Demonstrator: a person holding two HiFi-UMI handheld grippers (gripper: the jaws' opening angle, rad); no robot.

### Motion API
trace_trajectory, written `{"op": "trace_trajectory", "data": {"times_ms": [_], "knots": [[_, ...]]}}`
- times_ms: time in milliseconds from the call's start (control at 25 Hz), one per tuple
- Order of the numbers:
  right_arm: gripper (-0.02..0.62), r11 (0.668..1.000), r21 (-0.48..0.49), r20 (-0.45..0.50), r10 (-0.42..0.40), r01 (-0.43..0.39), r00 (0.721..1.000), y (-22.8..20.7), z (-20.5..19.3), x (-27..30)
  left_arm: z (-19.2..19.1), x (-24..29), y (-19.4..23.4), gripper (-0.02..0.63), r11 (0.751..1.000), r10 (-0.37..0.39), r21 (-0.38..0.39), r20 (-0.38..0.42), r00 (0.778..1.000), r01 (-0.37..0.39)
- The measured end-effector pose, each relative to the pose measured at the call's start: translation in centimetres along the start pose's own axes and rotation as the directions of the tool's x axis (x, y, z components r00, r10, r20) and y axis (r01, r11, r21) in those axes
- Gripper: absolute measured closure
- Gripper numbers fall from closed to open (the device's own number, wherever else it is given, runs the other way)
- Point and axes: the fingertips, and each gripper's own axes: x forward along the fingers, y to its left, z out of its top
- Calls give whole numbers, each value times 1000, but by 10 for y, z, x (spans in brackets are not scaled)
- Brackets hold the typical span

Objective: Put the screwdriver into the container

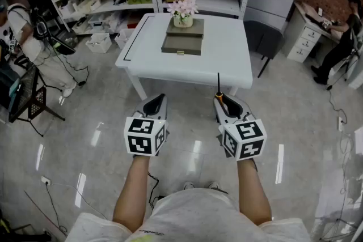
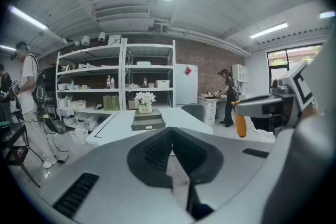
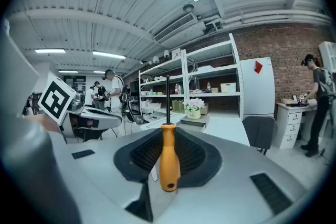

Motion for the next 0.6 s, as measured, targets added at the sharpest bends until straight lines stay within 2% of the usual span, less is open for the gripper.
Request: {"op": "trace_trajectory", "data": {"times_ms": [600], "knots": [[520,999,32,7,20,-20,1000,-10,-2,35,-3,25,26,603,1000,15,4,-15,1000,-15]]}}
